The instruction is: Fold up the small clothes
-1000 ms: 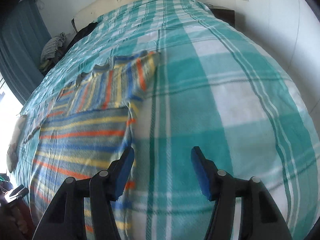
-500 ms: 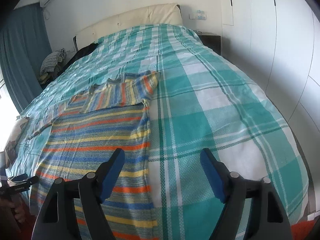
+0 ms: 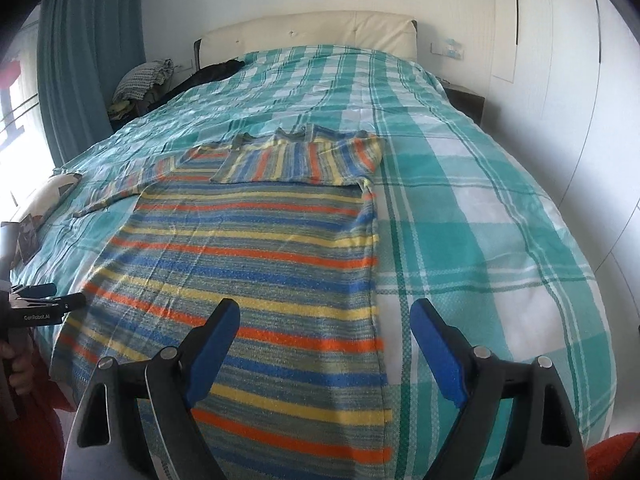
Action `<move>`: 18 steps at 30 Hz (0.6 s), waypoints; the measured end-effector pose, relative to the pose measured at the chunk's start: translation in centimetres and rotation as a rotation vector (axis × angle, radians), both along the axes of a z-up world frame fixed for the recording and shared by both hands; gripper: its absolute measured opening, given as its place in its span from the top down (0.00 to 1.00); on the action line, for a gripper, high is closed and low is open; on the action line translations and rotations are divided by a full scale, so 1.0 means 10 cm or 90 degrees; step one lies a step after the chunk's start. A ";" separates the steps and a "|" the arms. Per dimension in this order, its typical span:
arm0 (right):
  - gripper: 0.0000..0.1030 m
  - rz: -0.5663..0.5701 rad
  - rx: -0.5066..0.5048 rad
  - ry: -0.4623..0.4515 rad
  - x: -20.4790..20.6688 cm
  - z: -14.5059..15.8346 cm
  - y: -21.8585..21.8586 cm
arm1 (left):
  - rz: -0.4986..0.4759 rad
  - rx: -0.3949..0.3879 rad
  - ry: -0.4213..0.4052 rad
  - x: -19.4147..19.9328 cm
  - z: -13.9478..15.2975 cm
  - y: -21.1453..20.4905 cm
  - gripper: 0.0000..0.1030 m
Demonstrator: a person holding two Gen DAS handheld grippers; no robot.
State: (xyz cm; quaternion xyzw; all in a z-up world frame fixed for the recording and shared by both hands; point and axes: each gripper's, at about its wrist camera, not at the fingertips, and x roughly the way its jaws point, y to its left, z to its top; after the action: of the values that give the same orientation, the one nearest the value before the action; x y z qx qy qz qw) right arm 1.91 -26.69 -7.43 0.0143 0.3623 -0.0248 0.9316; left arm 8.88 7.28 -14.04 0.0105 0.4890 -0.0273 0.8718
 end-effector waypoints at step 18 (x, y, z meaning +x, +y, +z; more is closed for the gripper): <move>0.16 0.022 0.005 0.000 0.01 -0.02 0.08 | -0.004 -0.018 0.025 0.03 -0.03 0.04 0.03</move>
State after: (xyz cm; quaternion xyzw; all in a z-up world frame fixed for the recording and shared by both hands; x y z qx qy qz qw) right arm 1.96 -25.92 -7.59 0.0118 0.3627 -0.0075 0.9318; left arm 9.15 7.71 -14.37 -0.0011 0.5056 -0.0370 0.8620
